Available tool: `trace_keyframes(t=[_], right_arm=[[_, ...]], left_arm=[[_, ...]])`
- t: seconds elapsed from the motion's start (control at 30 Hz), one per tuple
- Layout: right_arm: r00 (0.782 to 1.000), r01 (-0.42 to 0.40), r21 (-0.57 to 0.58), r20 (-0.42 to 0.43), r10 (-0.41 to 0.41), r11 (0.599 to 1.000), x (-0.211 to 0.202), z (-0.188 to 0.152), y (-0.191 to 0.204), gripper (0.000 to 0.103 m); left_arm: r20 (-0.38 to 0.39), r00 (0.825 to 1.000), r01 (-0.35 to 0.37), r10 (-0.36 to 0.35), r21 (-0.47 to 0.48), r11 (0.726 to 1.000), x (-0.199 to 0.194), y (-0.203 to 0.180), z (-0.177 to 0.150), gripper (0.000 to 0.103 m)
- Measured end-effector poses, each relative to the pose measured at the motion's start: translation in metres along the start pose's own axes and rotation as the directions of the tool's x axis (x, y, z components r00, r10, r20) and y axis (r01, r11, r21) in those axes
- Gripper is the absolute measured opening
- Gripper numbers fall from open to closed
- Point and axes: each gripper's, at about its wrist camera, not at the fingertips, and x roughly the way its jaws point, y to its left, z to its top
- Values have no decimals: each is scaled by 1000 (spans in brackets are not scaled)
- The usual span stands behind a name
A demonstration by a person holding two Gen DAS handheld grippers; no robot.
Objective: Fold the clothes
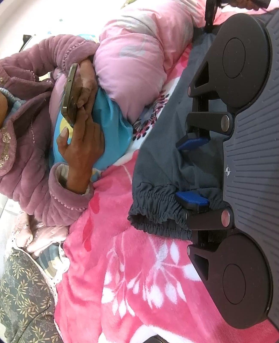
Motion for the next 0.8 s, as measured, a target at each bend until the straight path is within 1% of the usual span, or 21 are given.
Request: trace_keyframes(t=[0.07, 0.1, 0.13, 0.17, 0.2, 0.23, 0.3, 0.37, 0.43, 0.5, 0.53, 0.57, 0.67, 0.7, 0.73, 0.77, 0.8], right_arm=[[999, 52, -5, 1, -52, 999, 10, 1, -1, 4], [998, 70, 2, 0, -70, 998, 13, 1, -2, 13], [996, 88, 9, -1, -88, 996, 16, 2, -4, 20], [994, 108, 17, 2, -109, 994, 18, 2, -6, 30], [989, 143, 28, 26, -144, 989, 9, 1, -10, 33], [984, 172, 42, 48, -174, 984, 0, 1, -15, 34], [982, 168, 98, 73, -175, 981, -26, -2, -32, 34], [988, 129, 143, 61, -139, 981, -53, -9, -46, 34], [997, 64, 184, 41, -72, 981, -85, -21, -53, 35], [999, -28, 172, 22, 25, 985, -114, -37, -45, 34], [999, -53, 147, 5, 53, 988, -125, -47, -37, 34], [997, -73, 129, -12, 75, 989, -135, -57, -31, 34], [994, -66, 186, -74, 81, 980, -151, -88, -26, 34], [990, -53, 289, -108, 87, 956, -152, -99, -35, 35], [984, -52, 403, -138, 117, 914, -149, -107, -47, 35], [972, -75, 526, -152, 180, 847, -145, -118, -60, 35], [954, -113, 650, -141, 265, 752, -138, -130, -73, 35]], left_arm=[[0, 1000, -1, 1, -1, 1000, 0, -1, 0, 43], [0, 1000, 0, 0, -2, 1000, 0, 0, 0, 43], [0, 1000, 0, 0, -2, 1000, 0, 0, 0, 43], [-1, 1000, 1, -1, -3, 1000, 0, 0, 0, 43], [-1, 1000, 2, -2, -3, 1000, -1, 0, 0, 43], [0, 1000, 2, -2, -3, 1000, -1, 0, 0, 43], [-2, 1000, 3, -3, -6, 1000, -1, 0, 0, 43], [-2, 1000, 4, -4, -8, 1000, -1, 0, 1, 43], [-2, 1000, 6, -6, -10, 1000, -2, 0, 1, 43], [-2, 1000, 6, -6, -11, 1000, -2, 1, 1, 43], [-2, 1000, 6, -6, -11, 1000, -1, 1, 1, 43], [-2, 1000, 5, -5, -11, 1000, -1, 1, 1, 43], [-3, 1000, 4, -4, -12, 1000, -2, 1, 1, 43], [-3, 1000, 4, -4, -13, 1000, -2, 1, 1, 43], [-3, 1000, 4, -4, -14, 1000, -2, 1, 1, 43], [-3, 1000, 4, -4, -14, 1000, -2, 1, 1, 43], [-3, 1000, 4, -4, -15, 1000, -3, 1, 0, 43]])
